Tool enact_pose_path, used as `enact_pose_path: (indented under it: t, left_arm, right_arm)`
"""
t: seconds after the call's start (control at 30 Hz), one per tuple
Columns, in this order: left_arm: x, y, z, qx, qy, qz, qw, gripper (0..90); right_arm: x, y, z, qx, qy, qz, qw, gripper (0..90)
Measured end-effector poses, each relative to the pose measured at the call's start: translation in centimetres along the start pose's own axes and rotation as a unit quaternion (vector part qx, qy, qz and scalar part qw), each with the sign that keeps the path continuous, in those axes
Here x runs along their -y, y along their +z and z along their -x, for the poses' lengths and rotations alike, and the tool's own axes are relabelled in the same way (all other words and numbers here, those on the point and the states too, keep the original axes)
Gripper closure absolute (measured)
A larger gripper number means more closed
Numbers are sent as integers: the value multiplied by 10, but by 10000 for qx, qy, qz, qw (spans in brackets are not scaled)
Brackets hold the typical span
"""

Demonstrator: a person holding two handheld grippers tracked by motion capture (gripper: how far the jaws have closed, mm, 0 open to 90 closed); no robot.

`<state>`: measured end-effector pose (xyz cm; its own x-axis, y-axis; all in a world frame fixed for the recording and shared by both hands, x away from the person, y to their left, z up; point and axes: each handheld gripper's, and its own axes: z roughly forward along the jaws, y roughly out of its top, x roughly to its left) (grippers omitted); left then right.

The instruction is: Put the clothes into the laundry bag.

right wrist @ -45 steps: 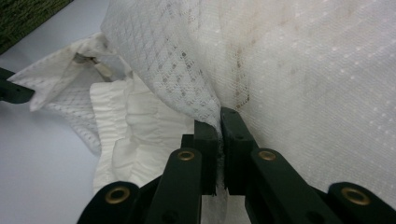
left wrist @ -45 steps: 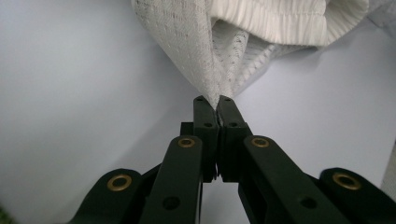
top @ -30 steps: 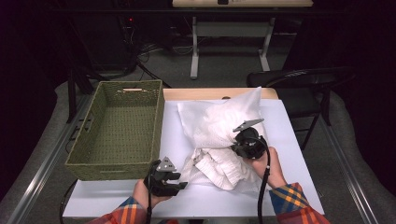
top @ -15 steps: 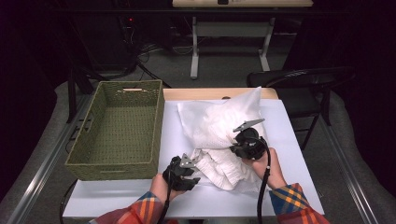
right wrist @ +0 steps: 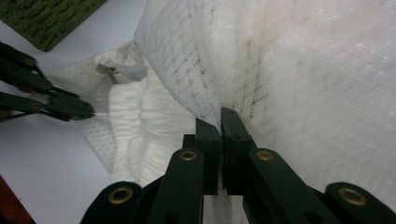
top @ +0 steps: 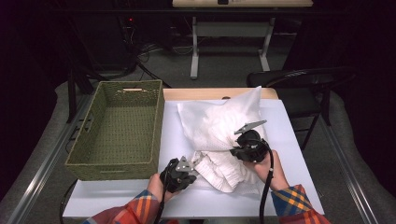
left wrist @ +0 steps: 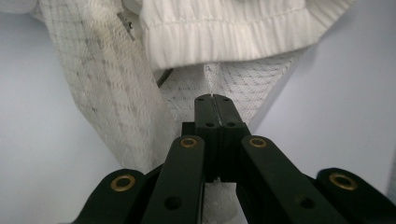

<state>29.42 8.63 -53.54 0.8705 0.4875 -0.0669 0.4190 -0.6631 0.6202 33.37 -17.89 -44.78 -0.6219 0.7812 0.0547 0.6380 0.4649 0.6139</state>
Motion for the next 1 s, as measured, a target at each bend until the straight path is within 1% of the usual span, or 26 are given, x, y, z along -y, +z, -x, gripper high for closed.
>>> enact_pose_path:
  t: [0.03,0.13,0.2,0.23,0.27,0.33,0.37,0.4,0.43,0.47,0.5,0.53,0.57,0.6,0.67,0.7,0.77,0.8,0.87,0.9,0.93,0.97,1.0]
  left_arm:
    - [4,-3,1,-24,45,-12,10000,899]
    - [11,-8,4,40,51,-83,9999,899]
    - [14,-12,7,51,73,-77,9999,899]
    - [15,-14,8,89,104,-122,9998,898]
    - [16,-15,9,48,140,-135,9998,898]
    - [15,-14,9,19,139,-161,9998,892]
    - [13,-13,10,-40,102,-107,9999,873]
    - [10,-9,10,-24,96,-107,9999,817]
    - [5,-5,11,-81,89,-150,9998,753]
    - [1,-1,13,-78,112,-135,9998,675]
    - [-3,3,14,-117,179,-153,9997,663]
    - [-5,8,15,-173,197,-152,9995,663]
    - [-6,11,15,-168,184,-134,9996,678]
    - [-7,15,15,-168,189,-133,9996,738]
    - [-7,16,15,-162,213,-115,9996,880]
    - [-6,14,15,-138,242,-104,9996,887]
    - [-4,7,15,-50,230,4,9997,890]
    - [-3,3,15,-51,253,15,9997,890]
    - [-1,-3,15,-3,215,67,9997,893]
    - [0,-6,15,51,205,41,9998,894]
    - [2,-7,16,50,212,46,9998,895]
    - [4,-9,16,91,191,19,9998,895]
    - [6,-10,17,178,194,-12,9997,895]
  right_arm:
    - [1,1,2,-15,2,-13,10000,878]
    - [3,4,6,-25,80,-82,9999,878]
    - [3,5,6,-27,100,-83,9999,878]
    - [3,5,5,-37,85,-70,9999,878]
    - [2,5,4,-39,66,-78,9999,878]
    - [2,5,3,-52,70,-69,9999,878]
    - [2,5,2,-54,66,-75,9999,878]
    - [2,5,2,-61,75,-72,9999,878]
    - [1,6,1,-92,52,-67,9999,878]
    - [1,6,1,-110,43,-83,9999,877]
    - [1,6,0,-111,54,-77,9999,878]
    - [1,6,0,-123,43,-67,9999,877]
    - [1,6,0,-123,50,-61,9999,877]
    - [1,6,0,-124,52,-56,9999,877]
    - [2,5,1,-125,57,-72,9999,877]
    - [2,5,2,-125,58,-63,9999,876]
    - [3,5,3,-121,63,-79,9999,876]
    - [3,5,4,-121,69,-72,9999,876]
    - [4,5,5,-122,63,-79,9999,876]
    - [4,5,5,-154,91,-83,9998,876]
    - [4,5,5,-174,107,-90,9998,876]
    - [4,6,5,-158,109,-96,9998,876]
    - [3,6,6,-168,123,-96,9997,876]
